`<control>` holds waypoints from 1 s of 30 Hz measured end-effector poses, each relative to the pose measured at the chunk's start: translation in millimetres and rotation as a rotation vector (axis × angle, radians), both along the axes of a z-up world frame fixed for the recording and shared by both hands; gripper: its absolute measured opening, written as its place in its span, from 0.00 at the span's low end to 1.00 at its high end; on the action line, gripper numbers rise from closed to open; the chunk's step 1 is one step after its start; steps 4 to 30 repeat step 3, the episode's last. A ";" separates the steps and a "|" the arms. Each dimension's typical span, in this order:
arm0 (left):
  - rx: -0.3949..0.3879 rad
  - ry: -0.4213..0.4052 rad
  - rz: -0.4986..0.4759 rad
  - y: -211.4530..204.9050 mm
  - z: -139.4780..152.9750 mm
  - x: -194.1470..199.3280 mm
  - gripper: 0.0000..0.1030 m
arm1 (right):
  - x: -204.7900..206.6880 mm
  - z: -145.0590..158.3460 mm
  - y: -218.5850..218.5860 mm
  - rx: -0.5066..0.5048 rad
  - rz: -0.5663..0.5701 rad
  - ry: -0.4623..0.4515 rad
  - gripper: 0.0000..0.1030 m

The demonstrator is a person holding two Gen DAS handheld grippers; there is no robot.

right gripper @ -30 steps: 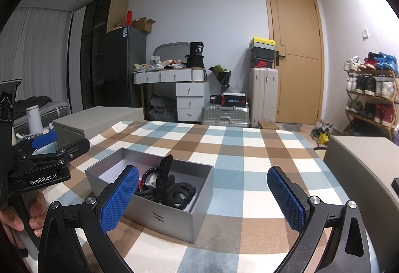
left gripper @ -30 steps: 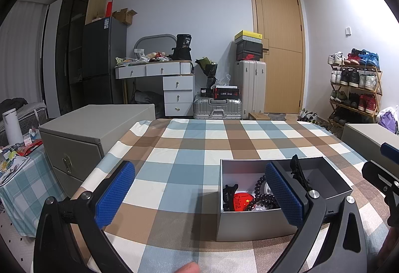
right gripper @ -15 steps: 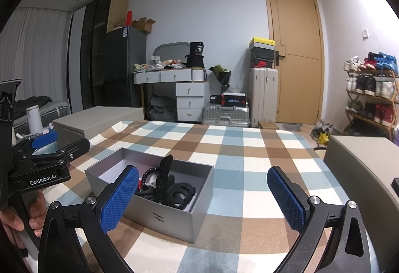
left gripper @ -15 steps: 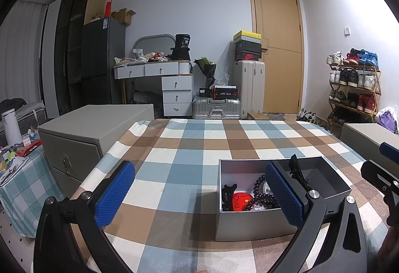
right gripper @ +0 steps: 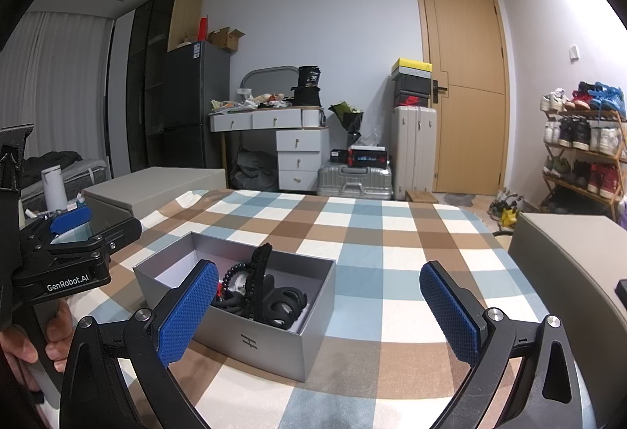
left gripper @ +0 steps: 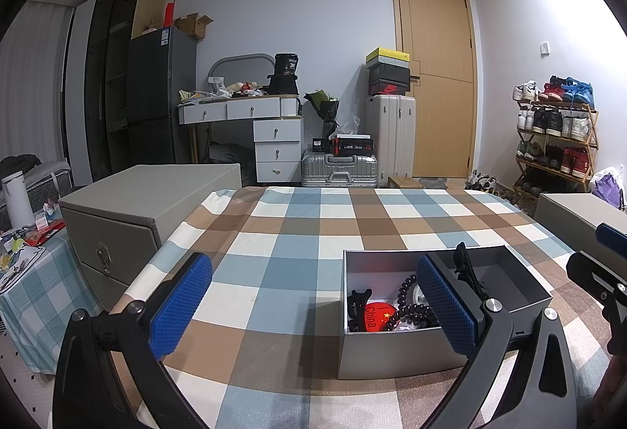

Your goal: Organize jewelry

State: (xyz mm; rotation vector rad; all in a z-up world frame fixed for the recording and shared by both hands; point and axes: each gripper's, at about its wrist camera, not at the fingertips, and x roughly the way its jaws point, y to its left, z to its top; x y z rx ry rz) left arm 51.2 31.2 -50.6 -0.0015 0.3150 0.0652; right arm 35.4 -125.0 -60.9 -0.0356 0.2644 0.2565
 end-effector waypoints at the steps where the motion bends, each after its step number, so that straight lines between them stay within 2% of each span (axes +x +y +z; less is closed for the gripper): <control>1: 0.000 0.000 0.000 0.2 -0.3 0.0 0.99 | -0.6 0.0 0.3 0.000 0.000 0.000 1.00; 30: 0.000 0.000 0.001 0.0 0.0 0.1 0.99 | -0.4 0.0 0.2 0.000 0.000 0.000 1.00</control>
